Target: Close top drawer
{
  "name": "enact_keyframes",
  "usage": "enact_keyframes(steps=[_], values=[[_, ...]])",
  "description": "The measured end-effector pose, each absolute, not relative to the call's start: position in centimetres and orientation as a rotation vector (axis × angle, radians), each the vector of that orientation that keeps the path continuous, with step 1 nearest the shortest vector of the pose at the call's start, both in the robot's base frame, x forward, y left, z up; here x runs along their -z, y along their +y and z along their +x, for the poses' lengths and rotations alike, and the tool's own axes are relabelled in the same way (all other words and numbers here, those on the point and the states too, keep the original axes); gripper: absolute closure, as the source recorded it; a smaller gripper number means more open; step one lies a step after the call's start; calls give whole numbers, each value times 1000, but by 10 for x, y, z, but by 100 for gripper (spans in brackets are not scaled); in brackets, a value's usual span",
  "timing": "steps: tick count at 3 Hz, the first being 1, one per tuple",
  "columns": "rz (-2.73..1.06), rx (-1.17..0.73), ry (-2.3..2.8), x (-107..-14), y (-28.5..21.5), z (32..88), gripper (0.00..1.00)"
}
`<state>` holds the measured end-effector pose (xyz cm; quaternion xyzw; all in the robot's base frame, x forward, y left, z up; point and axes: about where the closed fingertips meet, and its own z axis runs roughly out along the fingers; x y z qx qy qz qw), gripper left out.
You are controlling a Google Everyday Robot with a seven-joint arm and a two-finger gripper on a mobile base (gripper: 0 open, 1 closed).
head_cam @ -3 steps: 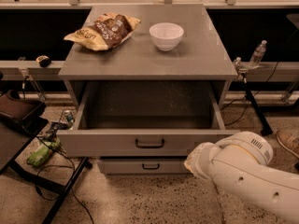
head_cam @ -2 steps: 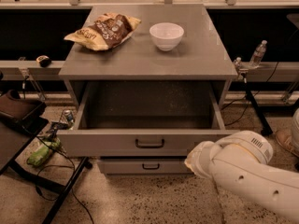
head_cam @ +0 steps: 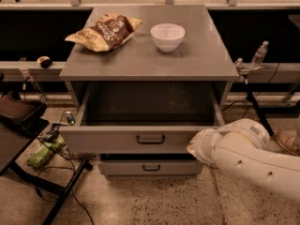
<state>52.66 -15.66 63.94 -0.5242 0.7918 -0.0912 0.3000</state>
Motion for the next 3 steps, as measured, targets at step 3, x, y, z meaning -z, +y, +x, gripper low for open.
enact_keyframes(steps=[3], values=[[-1449, 278, 2012, -642, -160, 588, 100]])
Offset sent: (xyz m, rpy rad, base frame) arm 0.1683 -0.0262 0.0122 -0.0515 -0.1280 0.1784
